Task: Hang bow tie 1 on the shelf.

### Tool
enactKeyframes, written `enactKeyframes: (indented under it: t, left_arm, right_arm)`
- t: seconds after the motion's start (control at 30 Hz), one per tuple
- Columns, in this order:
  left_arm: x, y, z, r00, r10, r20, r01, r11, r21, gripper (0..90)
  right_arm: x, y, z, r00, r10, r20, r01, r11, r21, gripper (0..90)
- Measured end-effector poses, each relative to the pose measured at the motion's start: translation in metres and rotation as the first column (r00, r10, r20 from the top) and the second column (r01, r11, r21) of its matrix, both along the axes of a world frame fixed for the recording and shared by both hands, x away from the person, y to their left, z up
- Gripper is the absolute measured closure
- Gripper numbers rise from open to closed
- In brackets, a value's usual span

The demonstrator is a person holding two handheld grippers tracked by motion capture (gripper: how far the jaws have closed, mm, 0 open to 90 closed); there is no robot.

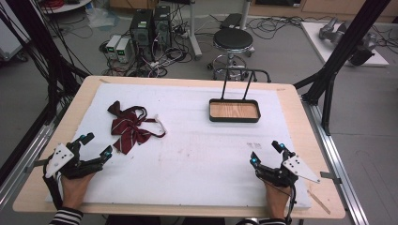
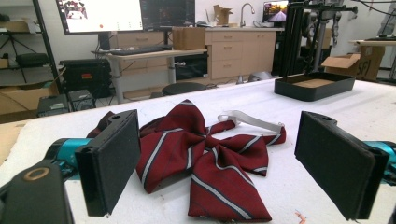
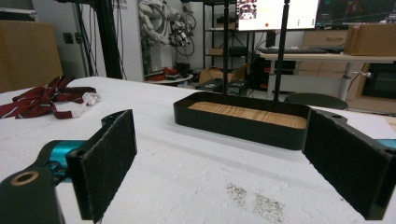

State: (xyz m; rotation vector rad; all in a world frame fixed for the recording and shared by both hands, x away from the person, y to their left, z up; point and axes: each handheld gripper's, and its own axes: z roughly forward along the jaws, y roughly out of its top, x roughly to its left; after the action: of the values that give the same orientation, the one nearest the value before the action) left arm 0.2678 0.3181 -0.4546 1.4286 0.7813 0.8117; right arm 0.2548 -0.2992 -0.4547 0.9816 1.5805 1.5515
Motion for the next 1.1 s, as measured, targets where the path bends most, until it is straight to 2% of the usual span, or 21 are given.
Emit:
enactKeyframes:
  t: [0.5, 0.67, 0.8, 0.97, 1.1]
  left_arm:
    - [0.002, 0.000, 0.001, 0.9998, 0.002, -0.018, -0.002, 1.0000, -0.001, 14.9]
    - [0.005, 0.000, 0.002, 0.9987, 0.006, -0.050, -0.006, 1.0000, -0.006, 14.8]
    - [0.006, 0.000, 0.003, 0.9982, 0.003, -0.060, -0.004, 1.0000, -0.004, 14.8]
    - [0.009, 0.000, 0.012, 0.9975, -0.013, -0.069, 0.013, 0.9999, -0.003, 14.8]
    - [0.015, -0.001, 0.026, 0.9959, -0.020, -0.089, 0.023, 0.9990, 0.038, 14.8]
  right_arm:
    - [0.000, 0.000, 0.000, 0.9999, -0.010, -0.004, 0.010, 0.9999, 0.000, 9.3]
    - [0.000, 0.001, 0.000, 0.9999, -0.010, -0.006, 0.010, 0.9999, -0.003, 9.3]
    - [0.000, 0.001, 0.000, 0.9999, -0.010, -0.007, 0.010, 0.9999, 0.000, 9.2]
    - [0.001, 0.001, 0.000, 0.9999, -0.011, -0.005, 0.011, 0.9999, -0.003, 9.3]
    - [0.001, 0.001, 0.000, 0.9999, -0.009, -0.006, 0.009, 0.9999, -0.006, 9.2]
